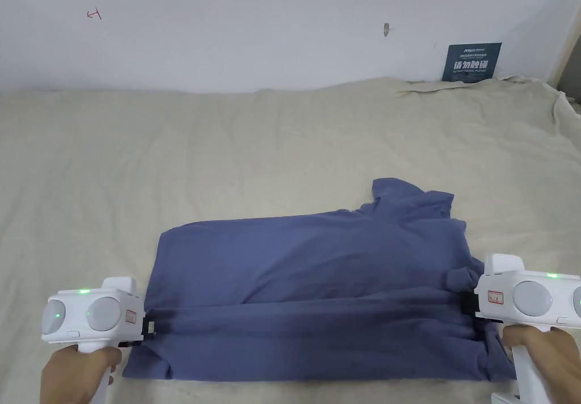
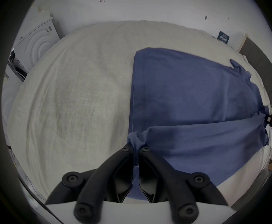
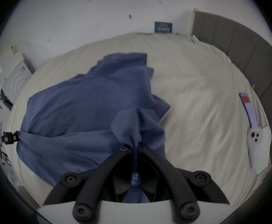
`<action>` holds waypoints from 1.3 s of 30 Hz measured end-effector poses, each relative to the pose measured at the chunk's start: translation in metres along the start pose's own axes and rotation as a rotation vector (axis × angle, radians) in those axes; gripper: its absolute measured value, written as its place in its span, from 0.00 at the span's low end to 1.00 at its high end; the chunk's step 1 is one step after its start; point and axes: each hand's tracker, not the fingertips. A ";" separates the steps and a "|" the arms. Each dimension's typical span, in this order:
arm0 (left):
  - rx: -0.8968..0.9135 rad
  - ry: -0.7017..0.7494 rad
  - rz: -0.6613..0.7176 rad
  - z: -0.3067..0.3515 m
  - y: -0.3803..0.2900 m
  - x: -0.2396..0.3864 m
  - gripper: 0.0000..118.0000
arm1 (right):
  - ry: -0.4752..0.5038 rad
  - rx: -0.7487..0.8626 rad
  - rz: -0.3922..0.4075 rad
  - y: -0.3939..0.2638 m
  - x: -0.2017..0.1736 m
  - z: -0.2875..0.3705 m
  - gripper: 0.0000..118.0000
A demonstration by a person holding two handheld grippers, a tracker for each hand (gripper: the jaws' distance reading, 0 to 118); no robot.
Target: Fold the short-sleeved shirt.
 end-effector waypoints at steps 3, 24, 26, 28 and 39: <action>0.001 0.016 -0.021 -0.001 0.001 0.005 0.03 | -0.014 -0.011 0.007 -0.006 -0.004 -0.003 0.04; 0.515 -0.092 0.008 0.165 -0.021 0.009 0.98 | 0.043 0.555 0.056 -0.032 -0.026 0.213 0.77; 0.543 -0.085 0.009 0.178 -0.035 0.010 0.98 | 0.043 0.595 0.058 -0.044 -0.027 0.228 0.77; 0.588 -0.080 0.005 0.187 -0.052 0.013 0.97 | 0.031 0.631 0.058 -0.058 -0.028 0.240 0.77; 0.767 0.027 -0.029 0.190 -0.134 0.028 0.08 | -0.039 0.737 0.081 -0.118 -0.033 0.251 0.04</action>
